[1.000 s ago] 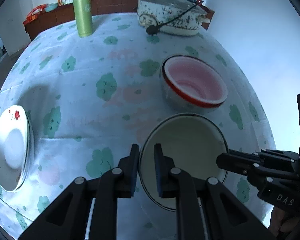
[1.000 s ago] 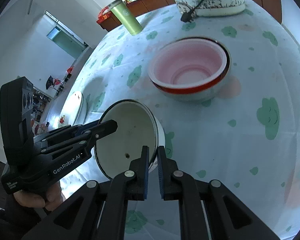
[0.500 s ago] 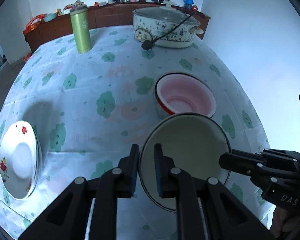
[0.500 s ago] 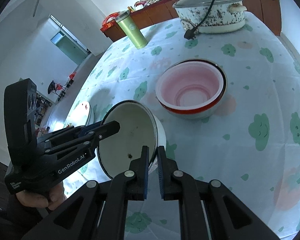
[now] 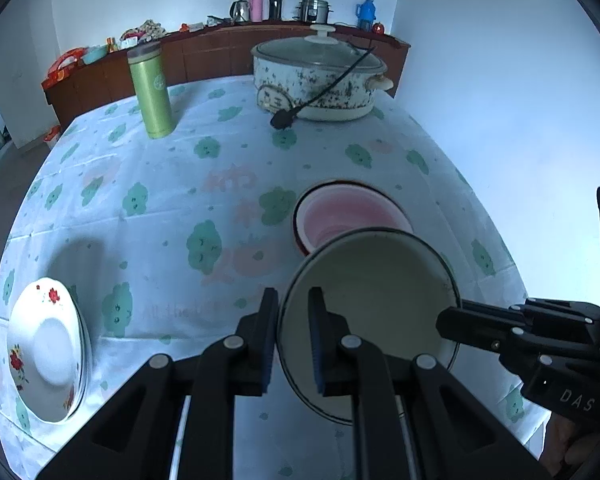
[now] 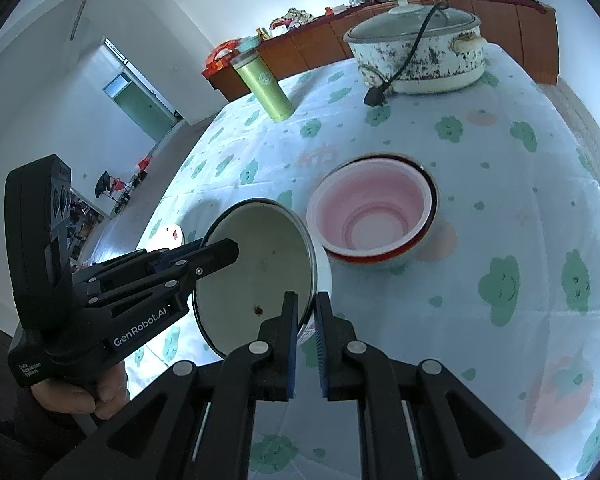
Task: Organize plates and bowls
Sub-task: 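Lift the enamel bowl with both grippers toward the pink-and-steel bowls, then lower the enamel bowl into the steel bowl with both grippers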
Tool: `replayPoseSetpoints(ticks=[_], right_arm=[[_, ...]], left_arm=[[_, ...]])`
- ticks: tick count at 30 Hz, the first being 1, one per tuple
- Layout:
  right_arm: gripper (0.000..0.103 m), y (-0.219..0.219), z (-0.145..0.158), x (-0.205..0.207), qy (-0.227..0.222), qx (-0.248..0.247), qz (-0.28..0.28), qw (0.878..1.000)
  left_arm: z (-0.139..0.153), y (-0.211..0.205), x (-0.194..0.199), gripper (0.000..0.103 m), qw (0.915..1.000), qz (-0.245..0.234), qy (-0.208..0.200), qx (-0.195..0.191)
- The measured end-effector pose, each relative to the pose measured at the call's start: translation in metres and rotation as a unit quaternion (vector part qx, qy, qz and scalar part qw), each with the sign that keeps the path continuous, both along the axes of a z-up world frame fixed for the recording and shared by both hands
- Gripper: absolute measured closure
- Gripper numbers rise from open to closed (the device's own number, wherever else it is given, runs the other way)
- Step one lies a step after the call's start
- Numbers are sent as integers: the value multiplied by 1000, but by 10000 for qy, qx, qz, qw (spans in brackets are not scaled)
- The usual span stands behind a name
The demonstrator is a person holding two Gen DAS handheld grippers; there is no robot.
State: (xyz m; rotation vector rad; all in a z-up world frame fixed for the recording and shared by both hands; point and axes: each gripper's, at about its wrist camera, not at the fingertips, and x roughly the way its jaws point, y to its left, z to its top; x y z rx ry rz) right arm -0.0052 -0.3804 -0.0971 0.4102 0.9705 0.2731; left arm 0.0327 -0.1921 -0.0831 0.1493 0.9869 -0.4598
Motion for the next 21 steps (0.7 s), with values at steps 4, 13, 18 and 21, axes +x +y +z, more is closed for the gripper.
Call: replayPoseSetpoints(ticks=[4, 13, 18, 21], right_arm=[[93, -4, 5, 3, -59, -17, -32, 10000], [93, -15, 16, 14, -202, -107, -99, 9997], [93, -21, 21, 20, -256, -154, -145, 9994], [93, -25, 22, 24, -278, -187, -174, 9993]], left_arm=[[6, -6, 5, 90, 10000, -36, -83, -4], [16, -19, 16, 90, 9997, -101, -216, -31], [19, -26, 23, 90, 9996, -128, -253, -39], [18, -31, 28, 90, 9996, -146, -251, -38]])
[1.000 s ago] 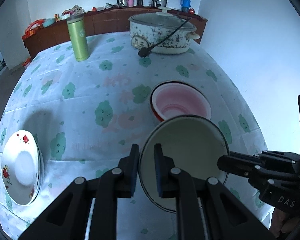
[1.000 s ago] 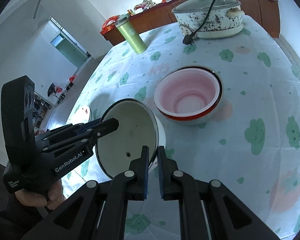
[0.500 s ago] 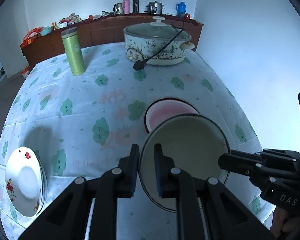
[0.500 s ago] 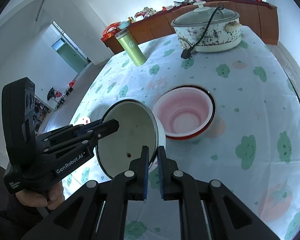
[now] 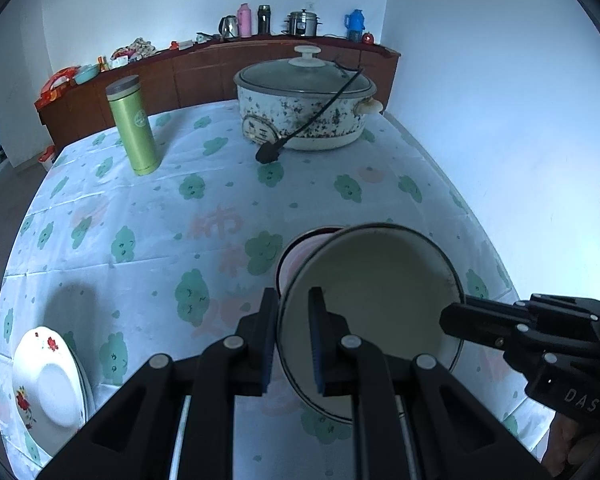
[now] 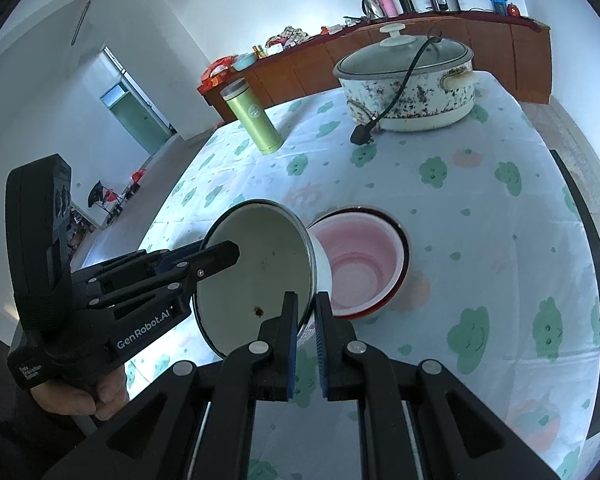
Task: Organize plates and bowls
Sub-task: 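Lower the enamel bowl into the steel bowl with both grippers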
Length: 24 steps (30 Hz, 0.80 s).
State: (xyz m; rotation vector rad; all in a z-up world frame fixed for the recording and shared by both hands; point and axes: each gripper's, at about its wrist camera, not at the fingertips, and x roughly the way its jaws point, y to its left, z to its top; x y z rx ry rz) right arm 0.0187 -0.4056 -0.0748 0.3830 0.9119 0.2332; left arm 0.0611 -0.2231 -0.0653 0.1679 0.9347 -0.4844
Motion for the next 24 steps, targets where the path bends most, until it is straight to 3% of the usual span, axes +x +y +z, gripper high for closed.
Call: replayPoseSetpoints(ticks=[24], right_arm=[[93, -19, -3, 31, 2, -202, -136, 9997]], left_arm=[[-20, -23, 34, 90, 9998, -1, 176, 22]])
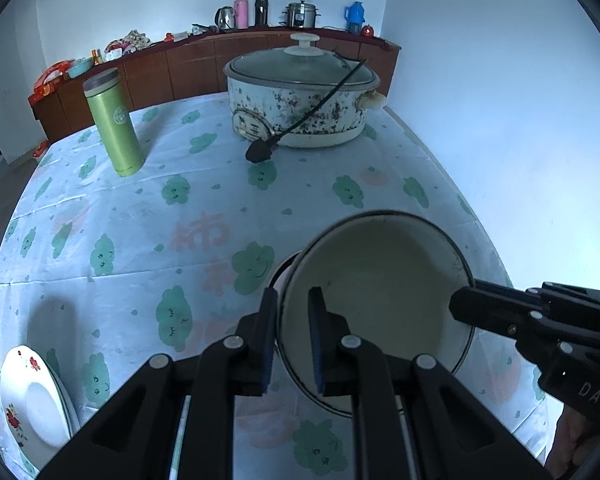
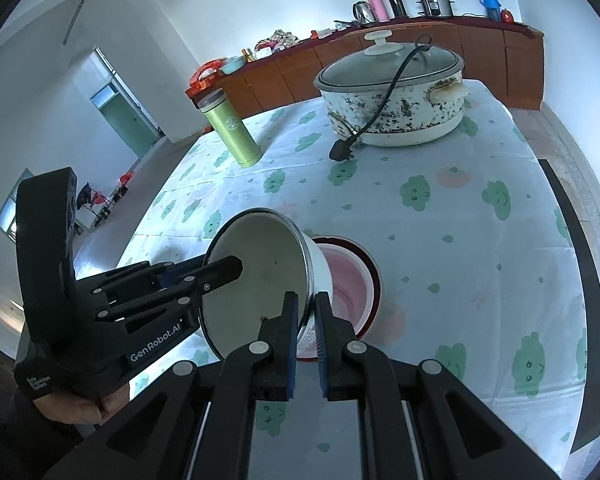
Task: Organize plates and bowls
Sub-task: 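Lower the enamel bowl into the steel bowl with both grippers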
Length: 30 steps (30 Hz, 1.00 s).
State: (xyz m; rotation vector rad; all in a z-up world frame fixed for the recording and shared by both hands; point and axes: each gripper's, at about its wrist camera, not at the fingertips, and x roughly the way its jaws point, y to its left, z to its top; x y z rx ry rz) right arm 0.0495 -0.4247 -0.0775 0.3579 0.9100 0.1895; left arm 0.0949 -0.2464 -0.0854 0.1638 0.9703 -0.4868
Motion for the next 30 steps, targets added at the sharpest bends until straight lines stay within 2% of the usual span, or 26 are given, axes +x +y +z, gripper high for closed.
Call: replayPoseSetpoints(ticks=[30], right_arm=[[93, -11, -31, 31, 332, 2, -16, 9994]], left_arm=[[-37, -13, 25, 90, 9991, 65, 404, 112]])
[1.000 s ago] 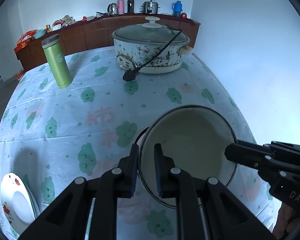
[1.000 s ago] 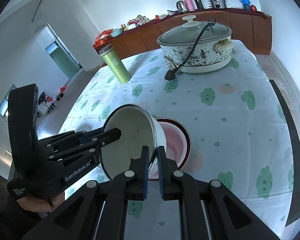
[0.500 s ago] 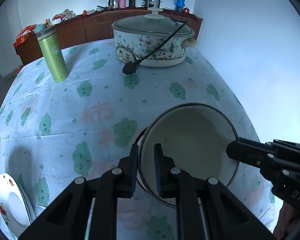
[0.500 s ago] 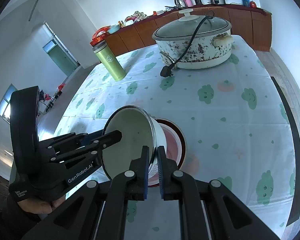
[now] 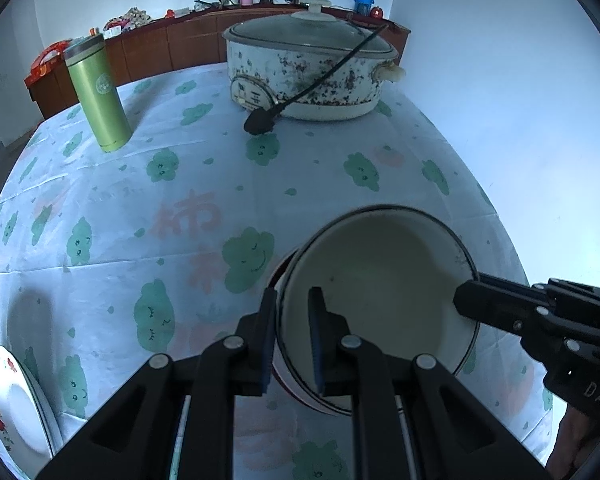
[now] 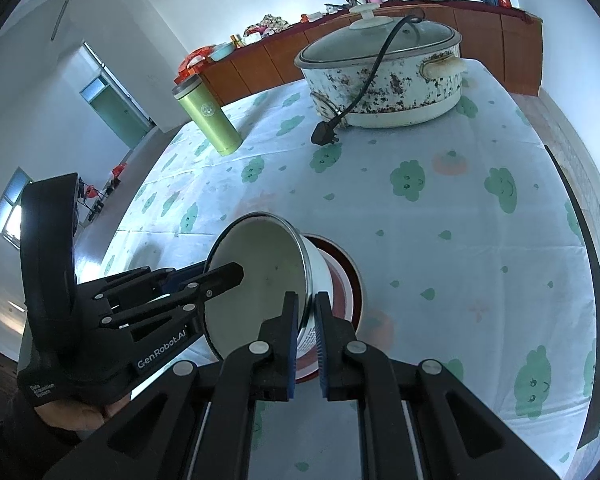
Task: Organize plates and bowls
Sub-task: 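Lower the enamel bowl into the steel bowl with both grippers, then open the left gripper, then the right gripper, releasing the enamel bowl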
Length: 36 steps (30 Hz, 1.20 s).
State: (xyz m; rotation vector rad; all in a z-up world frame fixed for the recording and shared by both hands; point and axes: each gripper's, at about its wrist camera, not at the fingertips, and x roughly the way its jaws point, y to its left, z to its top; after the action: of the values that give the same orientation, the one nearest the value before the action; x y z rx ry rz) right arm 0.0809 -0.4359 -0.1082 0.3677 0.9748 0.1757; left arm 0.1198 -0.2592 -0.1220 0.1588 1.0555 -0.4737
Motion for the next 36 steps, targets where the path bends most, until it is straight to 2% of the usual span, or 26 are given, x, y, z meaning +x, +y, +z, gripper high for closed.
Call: replayPoseSetpoints(ticks=[19, 31, 36], right_arm=[[93, -3, -22, 8, 230, 27, -57, 9997], [93, -4, -24, 8, 270, 14, -67, 9996], [93, -3, -24, 8, 279, 33, -60, 9996]], left_arm=[[-17, -7, 7, 90, 9998, -47, 131, 166], [-17, -13, 7, 90, 9994, -114, -14, 331], [-20, -17, 6, 90, 9984, -161, -128, 532]])
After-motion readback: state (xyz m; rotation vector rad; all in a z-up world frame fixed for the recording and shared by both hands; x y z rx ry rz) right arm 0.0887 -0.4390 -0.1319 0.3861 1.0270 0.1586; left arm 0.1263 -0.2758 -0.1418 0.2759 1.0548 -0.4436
